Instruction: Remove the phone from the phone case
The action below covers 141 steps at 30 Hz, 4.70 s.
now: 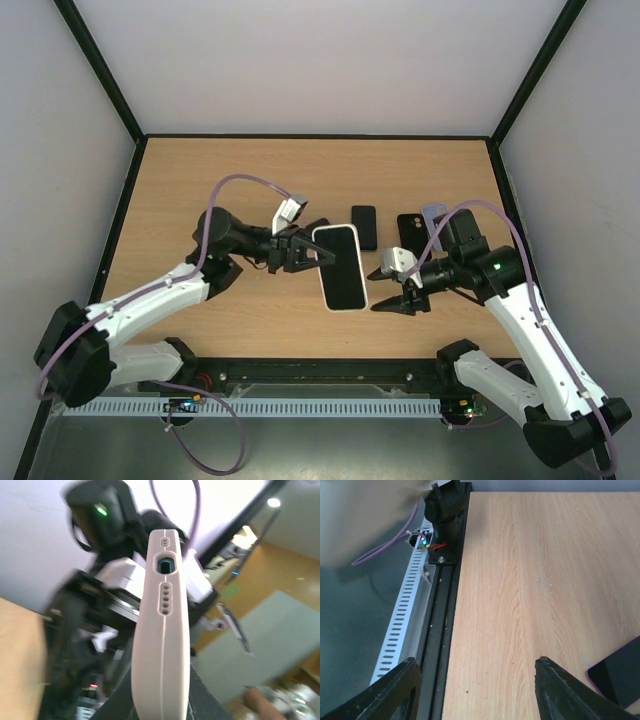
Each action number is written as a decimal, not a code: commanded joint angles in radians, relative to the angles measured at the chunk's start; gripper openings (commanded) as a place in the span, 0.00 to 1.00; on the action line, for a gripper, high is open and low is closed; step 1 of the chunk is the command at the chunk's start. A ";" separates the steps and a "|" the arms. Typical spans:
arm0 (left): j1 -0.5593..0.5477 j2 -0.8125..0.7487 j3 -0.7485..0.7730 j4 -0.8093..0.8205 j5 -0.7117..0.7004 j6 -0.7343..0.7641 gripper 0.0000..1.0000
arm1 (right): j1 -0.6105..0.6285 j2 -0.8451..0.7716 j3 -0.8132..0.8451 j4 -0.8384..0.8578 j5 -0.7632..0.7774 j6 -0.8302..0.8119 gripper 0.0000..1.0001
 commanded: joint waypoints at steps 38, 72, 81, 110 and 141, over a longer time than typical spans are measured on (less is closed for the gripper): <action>0.010 -0.120 -0.012 -0.436 -0.161 0.449 0.03 | -0.002 0.032 -0.085 0.109 -0.093 0.132 0.31; 0.000 -0.116 -0.010 -0.470 -0.153 0.489 0.03 | -0.002 0.090 -0.049 -0.008 -0.192 0.046 0.31; 0.000 -0.124 -0.013 -0.485 -0.157 0.500 0.03 | -0.002 0.102 -0.046 -0.023 -0.208 0.035 0.40; -0.054 -0.105 0.015 -0.353 -0.026 0.368 0.03 | -0.002 0.114 -0.057 0.054 -0.131 0.010 0.25; -0.159 -0.123 0.135 -0.424 0.091 0.295 0.03 | -0.002 0.021 -0.018 0.240 0.114 -0.115 0.25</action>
